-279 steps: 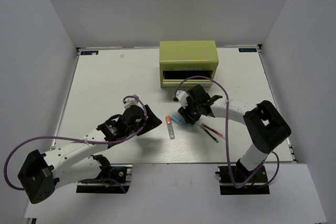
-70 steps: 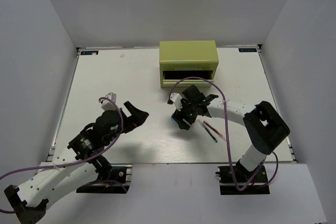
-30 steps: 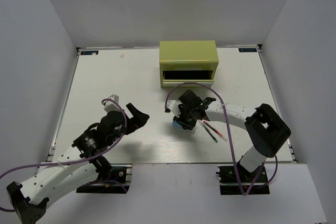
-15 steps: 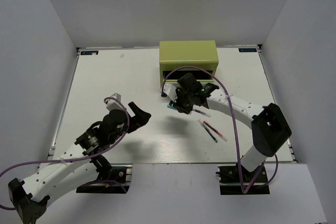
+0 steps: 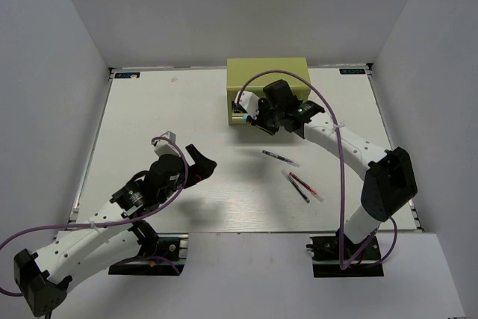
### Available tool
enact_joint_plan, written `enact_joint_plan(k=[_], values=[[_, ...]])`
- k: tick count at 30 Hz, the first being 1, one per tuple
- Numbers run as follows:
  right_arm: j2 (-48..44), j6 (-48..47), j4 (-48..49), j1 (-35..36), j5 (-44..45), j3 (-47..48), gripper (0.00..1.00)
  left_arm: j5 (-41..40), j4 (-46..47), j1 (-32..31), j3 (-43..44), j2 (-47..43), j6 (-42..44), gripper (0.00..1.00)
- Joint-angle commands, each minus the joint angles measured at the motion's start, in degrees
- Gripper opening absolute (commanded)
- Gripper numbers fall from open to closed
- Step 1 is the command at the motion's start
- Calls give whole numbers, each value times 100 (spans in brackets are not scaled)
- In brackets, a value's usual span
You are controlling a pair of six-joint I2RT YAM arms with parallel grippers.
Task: Sort the stationery into containers
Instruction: Place the pen in the drawer.
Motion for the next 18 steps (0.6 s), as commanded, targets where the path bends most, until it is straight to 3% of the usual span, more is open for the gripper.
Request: enact_joint_plan(k=[1,14,18], values=[[-233,-351,399,-141,203,445,0,7,128,21,102,-26,83,100],[3,-1231,901,-396,546,490,0,60,180,21,49,-132,83,100],[100,-1529,1050,-466,564,428,11,60,128,21,49,-132,83,100]])
